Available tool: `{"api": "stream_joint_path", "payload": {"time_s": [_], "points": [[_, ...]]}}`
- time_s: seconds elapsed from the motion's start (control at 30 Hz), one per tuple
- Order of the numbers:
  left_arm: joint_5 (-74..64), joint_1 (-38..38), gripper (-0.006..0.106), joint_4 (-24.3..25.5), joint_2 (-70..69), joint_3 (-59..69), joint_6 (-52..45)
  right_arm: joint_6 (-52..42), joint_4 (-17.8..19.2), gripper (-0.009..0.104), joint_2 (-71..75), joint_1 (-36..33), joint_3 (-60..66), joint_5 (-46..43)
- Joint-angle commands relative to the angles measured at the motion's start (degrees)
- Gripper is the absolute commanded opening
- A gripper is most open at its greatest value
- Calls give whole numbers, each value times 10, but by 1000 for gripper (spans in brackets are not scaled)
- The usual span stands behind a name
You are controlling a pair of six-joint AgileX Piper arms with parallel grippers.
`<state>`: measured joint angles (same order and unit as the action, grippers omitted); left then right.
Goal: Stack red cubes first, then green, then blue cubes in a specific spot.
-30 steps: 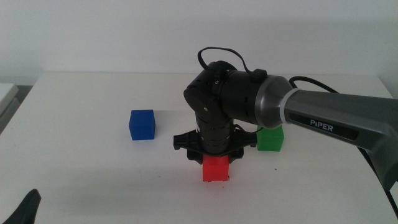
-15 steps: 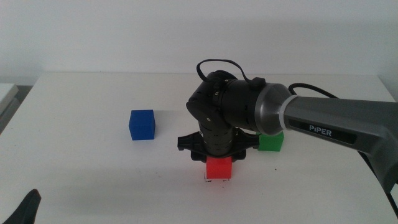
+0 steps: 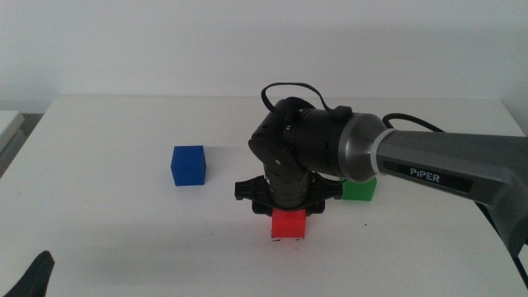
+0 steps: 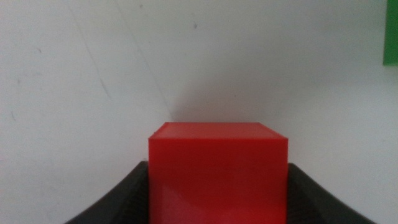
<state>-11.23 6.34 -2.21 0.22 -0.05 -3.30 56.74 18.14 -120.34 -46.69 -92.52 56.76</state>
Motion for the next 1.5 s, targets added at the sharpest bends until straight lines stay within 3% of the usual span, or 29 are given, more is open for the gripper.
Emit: {"api": "stream_joint_path", "payload": {"time_s": [0.0,0.17,0.2,0.27,0.3,0.37,0.53,0.67,0.77,0.97,1.13,1.47], "points": [[8,0,94,-1,-2,0,1,2,9,9,0,0,4,-3],[8,0,94,-1,-2,0,1,2,9,16,0,0,4,-5],[8,0,94,-1,-2,0,1,2,9,26,0,0,4,-9],[8,0,94,-1,-2,0,1,2,9,32,0,0,4,-9],[8,0,94,-1,-2,0,1,-8,9,53,0,0,5,-9],[8,0,94,-1,-2,0,1,-19,9,67,0,0,5,-9],[8,0,94,-1,-2,0,1,-66,5,90,26,0,4,6],[8,0,94,-1,-2,0,1,-109,3,91,91,19,3,22],[8,0,94,-1,-2,0,1,-157,-16,91,131,63,3,40],[8,0,94,-1,-2,0,1,-213,-16,91,138,135,23,35],[8,0,94,-1,-2,0,1,-207,-20,90,127,168,57,-25],[8,0,94,-1,-2,0,1,-186,-15,90,72,176,59,-59]]}}
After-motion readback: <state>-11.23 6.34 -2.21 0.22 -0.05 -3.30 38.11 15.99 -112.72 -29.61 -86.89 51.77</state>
